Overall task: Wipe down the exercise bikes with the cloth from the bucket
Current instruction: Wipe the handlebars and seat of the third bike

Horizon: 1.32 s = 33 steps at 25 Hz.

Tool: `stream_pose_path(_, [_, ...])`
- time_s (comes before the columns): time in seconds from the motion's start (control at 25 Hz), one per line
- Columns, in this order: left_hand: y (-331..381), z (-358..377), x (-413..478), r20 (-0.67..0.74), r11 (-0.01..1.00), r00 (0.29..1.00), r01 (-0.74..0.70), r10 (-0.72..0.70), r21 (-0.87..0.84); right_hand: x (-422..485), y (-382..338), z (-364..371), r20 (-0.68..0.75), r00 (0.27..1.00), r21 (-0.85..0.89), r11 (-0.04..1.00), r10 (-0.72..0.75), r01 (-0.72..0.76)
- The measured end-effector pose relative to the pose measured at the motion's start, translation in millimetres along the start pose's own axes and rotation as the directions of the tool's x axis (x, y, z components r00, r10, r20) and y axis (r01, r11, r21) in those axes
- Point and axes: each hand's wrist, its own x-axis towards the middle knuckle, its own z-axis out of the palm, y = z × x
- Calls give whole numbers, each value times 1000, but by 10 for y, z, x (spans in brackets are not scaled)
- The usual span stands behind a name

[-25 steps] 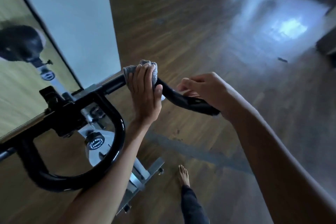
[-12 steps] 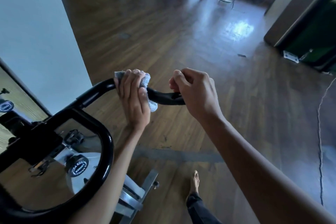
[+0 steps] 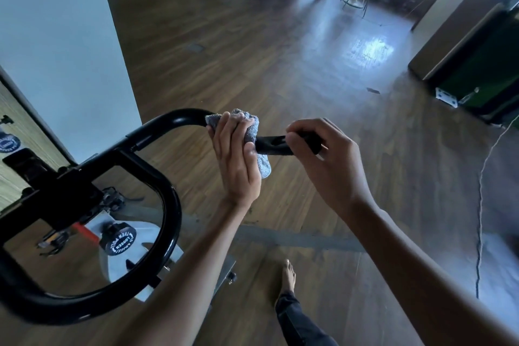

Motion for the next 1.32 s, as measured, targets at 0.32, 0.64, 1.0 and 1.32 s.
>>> stream_pose_path(0.32, [341, 142, -157, -33, 994, 995, 92, -94, -59, -86, 77, -152, 49, 999, 216, 976, 19, -29])
stream_pose_path(0.64, [901, 181, -144, -8, 983, 993, 116, -118, -145, -136, 87, -297, 37, 992, 367, 922, 119, -124])
stream_pose_path(1.0, [964, 92, -85, 100, 976, 990, 122, -105, -182, -93, 0, -374, 84, 956, 514, 810, 281, -283])
stream_pose_path(1.32, [935, -93, 5, 265, 969, 951, 203, -162, -137, -109, -118, -355, 82, 939, 536, 780, 334, -324])
